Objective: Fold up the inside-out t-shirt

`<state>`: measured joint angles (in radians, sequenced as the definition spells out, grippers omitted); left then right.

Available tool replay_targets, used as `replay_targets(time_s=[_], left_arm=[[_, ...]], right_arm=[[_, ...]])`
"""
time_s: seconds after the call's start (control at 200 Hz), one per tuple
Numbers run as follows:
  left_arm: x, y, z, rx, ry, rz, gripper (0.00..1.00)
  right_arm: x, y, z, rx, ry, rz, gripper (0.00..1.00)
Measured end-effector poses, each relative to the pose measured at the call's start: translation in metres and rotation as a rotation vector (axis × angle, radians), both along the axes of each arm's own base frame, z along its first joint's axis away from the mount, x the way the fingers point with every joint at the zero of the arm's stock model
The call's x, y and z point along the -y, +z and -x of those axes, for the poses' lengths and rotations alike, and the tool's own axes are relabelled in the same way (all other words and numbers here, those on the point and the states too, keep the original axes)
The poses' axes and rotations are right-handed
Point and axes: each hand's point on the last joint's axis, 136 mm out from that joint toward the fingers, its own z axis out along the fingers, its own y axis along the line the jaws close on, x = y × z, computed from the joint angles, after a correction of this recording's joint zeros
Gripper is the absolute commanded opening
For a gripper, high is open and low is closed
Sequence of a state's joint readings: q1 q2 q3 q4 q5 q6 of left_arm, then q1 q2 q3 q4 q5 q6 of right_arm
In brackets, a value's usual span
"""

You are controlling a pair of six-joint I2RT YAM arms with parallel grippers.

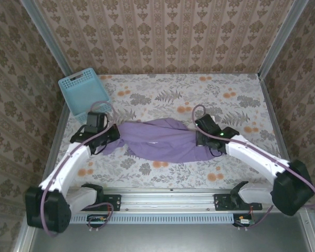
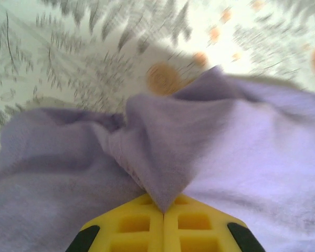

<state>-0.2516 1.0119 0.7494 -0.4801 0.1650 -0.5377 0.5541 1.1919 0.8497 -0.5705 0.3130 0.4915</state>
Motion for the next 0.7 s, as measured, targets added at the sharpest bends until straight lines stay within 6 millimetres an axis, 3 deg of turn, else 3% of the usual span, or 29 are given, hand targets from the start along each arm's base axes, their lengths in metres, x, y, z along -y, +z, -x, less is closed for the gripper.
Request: replay_targets(time_s=[0.18,0.37,0.55,0.695], left_arm=[[0.0,0.103,0.009,0.311,-0.029,0.059,0.0],[0.013,0.202,0.039,0.563,-0.119,0.143,0.0],[0.027,0.284,0.078,0.754,-0.231,0.219,0.0],[0.019,0.336,0.116,0.887,-0.271,0.268,0.0]], right_arm=[[0.008,0.11,0.002,0.271,0.007,-0.107,0.0],[0.024,0.211,0.026,0.509,0.019,-0.214,0.0],[0.031,0.283,0.056,0.662,0.084,-0.31,0.0],[0.034,0.327,0.084,0.755,0.15,-0.392,0.0]])
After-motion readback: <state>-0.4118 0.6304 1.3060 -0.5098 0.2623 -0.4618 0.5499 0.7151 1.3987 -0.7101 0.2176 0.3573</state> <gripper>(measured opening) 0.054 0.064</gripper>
